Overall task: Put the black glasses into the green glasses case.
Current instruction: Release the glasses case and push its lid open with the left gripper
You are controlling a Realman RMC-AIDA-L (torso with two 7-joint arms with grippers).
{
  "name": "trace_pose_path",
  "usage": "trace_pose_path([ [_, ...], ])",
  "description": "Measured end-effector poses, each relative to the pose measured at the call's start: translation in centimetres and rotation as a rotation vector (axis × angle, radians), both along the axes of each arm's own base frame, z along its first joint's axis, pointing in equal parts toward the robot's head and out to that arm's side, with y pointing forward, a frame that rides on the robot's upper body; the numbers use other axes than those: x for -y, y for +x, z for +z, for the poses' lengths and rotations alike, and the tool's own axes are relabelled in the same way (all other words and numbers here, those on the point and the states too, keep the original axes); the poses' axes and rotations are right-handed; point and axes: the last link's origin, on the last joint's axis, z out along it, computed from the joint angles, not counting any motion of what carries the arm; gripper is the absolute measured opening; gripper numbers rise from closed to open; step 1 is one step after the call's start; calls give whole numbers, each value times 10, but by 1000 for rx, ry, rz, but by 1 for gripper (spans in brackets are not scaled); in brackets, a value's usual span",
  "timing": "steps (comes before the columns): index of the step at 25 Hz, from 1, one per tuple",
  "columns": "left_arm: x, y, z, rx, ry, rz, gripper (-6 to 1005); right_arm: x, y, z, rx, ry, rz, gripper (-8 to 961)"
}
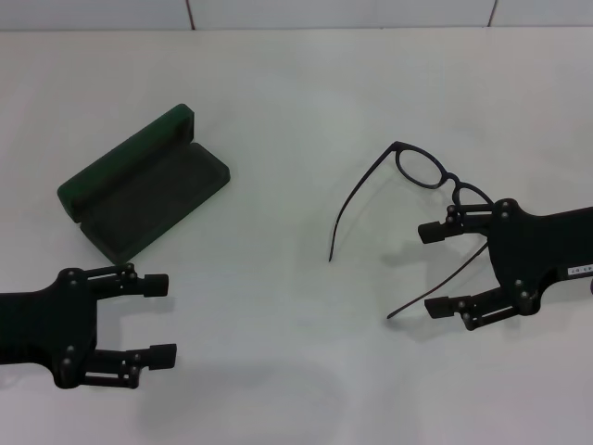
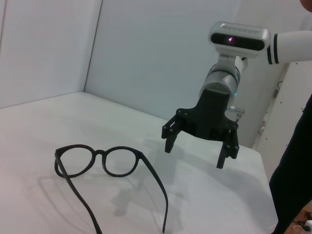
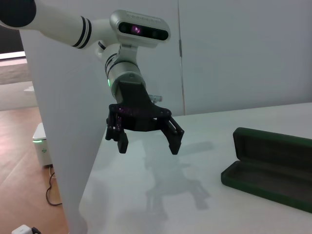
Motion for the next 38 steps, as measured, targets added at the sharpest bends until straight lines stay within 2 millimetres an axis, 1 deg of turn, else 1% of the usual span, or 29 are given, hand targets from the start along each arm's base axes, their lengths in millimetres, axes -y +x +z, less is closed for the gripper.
trace_pose_path([
  [11, 0, 0, 0, 6, -5, 12, 862, 1, 0, 0, 3, -6, 2, 858],
  [13, -3, 0, 3, 17, 6, 36, 862, 1, 1, -1, 8, -9, 2, 858],
  [15, -10, 1, 9, 44, 20, 109, 861, 2, 1, -1, 8, -11, 1, 858],
  [17, -22, 2, 16, 65, 25, 203, 861, 2, 1, -2, 8, -12, 0, 858],
  [19, -34, 3, 22, 43, 32, 247, 860, 2, 1, -2, 8, -13, -2, 858],
  [21, -47, 5, 29, -8, 51, 269, 860, 2, 0, -2, 9, -16, -3, 858],
  [22, -57, 8, 36, -63, 66, 282, 859, 2, 0, -2, 9, -17, -1, 858],
  [25, -83, 22, 52, -173, 99, 323, 859, 2, -2, -4, 11, -29, 5, 858],
  [27, -98, 36, 62, -240, 116, 337, 859, 3, -2, -5, 12, -34, 6, 858],
  [30, -118, 55, 72, -339, 143, 332, 860, 5, -3, -9, 18, -43, 9, 858],
  [32, -130, 65, 72, -404, 146, 330, 860, 5, -3, -11, 24, -47, 13, 858],
  [34, -140, 70, 68, -464, 145, 337, 860, 5, -4, -12, 25, -49, 15, 858],
  [38, -152, 72, 55, -561, 142, 344, 860, 5, -5, -13, 31, -50, 14, 858],
])
